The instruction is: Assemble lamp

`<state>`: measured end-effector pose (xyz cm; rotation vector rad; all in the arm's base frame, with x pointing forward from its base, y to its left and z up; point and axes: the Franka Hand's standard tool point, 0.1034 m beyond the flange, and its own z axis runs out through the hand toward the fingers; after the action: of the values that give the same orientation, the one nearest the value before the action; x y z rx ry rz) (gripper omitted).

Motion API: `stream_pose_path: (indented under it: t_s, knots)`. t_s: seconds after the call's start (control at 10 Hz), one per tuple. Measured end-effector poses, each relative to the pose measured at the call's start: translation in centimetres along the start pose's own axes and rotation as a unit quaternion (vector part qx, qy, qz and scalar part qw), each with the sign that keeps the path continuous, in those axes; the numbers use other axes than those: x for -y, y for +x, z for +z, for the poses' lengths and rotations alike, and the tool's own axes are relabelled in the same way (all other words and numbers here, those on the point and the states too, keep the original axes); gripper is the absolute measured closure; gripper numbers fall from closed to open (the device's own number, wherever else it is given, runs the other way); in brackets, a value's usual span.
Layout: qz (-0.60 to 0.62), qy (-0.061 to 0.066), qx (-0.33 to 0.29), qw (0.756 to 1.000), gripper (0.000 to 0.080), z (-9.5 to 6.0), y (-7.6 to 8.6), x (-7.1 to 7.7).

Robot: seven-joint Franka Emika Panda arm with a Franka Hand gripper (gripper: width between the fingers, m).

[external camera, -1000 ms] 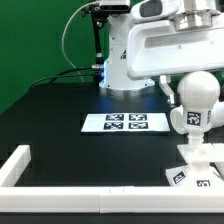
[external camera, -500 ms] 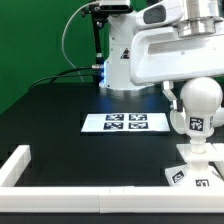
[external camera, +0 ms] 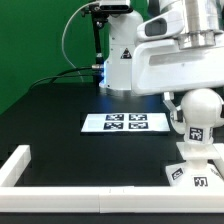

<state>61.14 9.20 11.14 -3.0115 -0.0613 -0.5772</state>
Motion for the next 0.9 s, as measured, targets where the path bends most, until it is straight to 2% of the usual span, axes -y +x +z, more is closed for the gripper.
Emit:
stream_pose_path:
  t_s: [0.4,0.5,0.6,0.7,0.9]
  knots:
    - [-0.001,-0.002,-0.019,1.0,0.0226,0.1,0.4,-0.1]
    - [-0.001,-0.002,-0.019,1.0,0.0199,0.1,0.4,-0.1]
    - [-0.001,-0.002,-0.019,1.0,0.0122,0.1,0.4,-0.1]
    - [0.0,-0.001,-0.007,1.0,0.0122,0.0,0.4,-0.1]
    - [0.003,0.006,0.043,0.999,0.0101,-1.7,0.8,-0.1]
